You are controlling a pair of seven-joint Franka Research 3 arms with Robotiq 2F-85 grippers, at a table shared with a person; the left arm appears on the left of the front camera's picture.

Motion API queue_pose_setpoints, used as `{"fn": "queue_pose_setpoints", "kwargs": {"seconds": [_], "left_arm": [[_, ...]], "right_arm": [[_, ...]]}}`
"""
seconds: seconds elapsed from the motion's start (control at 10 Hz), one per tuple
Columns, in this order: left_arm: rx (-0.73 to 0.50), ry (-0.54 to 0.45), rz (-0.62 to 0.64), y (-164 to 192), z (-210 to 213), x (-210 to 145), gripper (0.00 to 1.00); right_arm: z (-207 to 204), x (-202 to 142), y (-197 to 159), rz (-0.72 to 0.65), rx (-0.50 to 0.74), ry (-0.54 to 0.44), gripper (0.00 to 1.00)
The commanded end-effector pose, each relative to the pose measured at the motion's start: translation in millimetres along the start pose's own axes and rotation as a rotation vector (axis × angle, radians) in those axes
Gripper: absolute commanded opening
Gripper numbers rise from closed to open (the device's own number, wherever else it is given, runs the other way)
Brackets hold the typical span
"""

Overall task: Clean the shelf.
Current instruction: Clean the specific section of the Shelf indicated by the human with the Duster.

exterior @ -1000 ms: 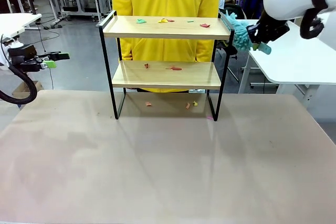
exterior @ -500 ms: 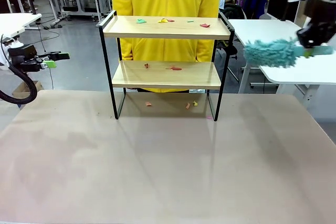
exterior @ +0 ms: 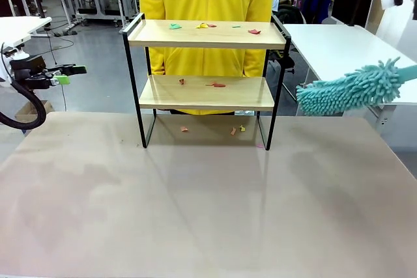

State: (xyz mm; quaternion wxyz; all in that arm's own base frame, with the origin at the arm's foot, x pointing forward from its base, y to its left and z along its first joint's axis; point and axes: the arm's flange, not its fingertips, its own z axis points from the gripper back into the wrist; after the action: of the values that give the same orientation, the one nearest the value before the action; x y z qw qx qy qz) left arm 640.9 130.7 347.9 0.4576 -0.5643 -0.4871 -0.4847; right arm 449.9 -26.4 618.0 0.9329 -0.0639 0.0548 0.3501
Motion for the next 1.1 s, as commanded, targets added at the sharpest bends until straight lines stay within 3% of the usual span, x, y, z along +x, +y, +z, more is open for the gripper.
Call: {"fn": "queue_pose_setpoints", "kwargs": {"seconds": [0.0,0.5,0.8,1.0], "left_arm": [[-0.006,0.008,-0.016,-1.9,-0.2,1.2,1.00],[-0.006,0.008,-0.016,-1.9,-0.2,1.2,1.00],[-0.006,0.008,-0.016,-1.9,-0.2,1.2,1.00],[-0.006,0.008,-0.016,-1.9,-0.2,1.2,1.00]], "right_arm": [[-9.2,-7.2,32.8,0.237,0.037,0.064,0.13],[-32.6,24.5,124.7,0.612,0.207,0.014,0.13],[-46.7,42.2,146.9,0.676,0.253,0.008,0.13],[-43.8,42.8,151.2,0.648,0.239,0.025,0.13]]}}
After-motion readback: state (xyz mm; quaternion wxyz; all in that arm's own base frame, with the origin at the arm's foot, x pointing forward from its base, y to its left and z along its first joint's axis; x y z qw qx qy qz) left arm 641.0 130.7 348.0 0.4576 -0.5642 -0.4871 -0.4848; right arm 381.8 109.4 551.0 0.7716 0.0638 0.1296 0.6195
